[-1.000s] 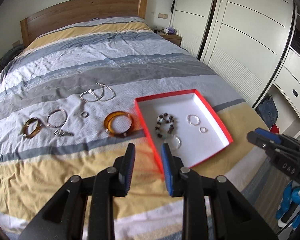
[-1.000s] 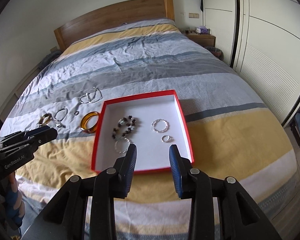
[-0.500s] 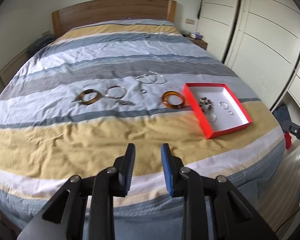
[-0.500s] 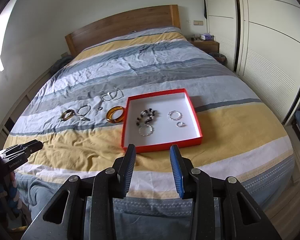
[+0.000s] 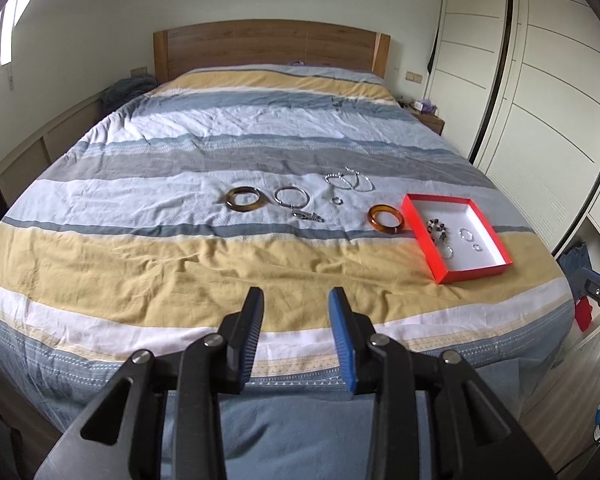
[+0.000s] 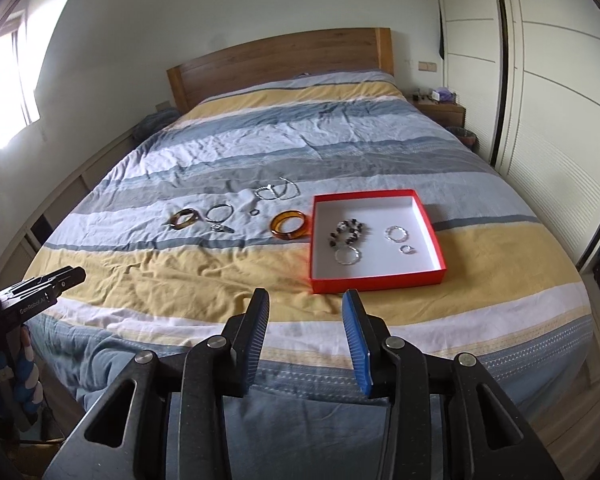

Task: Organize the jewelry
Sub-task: 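Pull both open tools back from the red box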

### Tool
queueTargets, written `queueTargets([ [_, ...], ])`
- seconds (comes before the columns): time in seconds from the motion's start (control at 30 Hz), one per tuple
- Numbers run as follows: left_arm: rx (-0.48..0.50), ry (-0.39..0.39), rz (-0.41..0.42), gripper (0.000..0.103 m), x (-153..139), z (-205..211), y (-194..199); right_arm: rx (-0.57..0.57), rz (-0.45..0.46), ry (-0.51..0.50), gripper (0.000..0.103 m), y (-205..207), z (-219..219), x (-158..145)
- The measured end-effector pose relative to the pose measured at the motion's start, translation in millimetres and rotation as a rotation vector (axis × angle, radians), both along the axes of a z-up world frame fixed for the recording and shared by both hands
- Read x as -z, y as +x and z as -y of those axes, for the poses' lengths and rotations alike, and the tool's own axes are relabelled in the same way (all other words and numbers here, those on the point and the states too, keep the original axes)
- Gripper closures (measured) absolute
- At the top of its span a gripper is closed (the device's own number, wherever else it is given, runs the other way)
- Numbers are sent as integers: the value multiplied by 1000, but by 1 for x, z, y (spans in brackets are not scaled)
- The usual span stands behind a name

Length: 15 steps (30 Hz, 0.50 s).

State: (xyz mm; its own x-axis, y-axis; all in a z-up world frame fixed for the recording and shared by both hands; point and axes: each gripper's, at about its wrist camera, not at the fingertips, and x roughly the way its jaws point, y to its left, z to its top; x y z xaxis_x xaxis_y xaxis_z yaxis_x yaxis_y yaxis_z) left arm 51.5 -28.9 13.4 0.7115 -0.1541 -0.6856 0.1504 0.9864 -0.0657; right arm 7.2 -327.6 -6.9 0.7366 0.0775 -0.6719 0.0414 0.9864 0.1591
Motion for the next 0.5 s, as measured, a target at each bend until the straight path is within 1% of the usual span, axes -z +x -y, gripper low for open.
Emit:
queueTargets([
  [0.3, -18, -14, 61, 71, -17, -22, -38, -60, 44, -50, 63, -28, -44, -22],
  [0.5, -24, -27, 96, 69, -25, -29, -52, -82, 62, -70, 61, -34, -59, -32],
])
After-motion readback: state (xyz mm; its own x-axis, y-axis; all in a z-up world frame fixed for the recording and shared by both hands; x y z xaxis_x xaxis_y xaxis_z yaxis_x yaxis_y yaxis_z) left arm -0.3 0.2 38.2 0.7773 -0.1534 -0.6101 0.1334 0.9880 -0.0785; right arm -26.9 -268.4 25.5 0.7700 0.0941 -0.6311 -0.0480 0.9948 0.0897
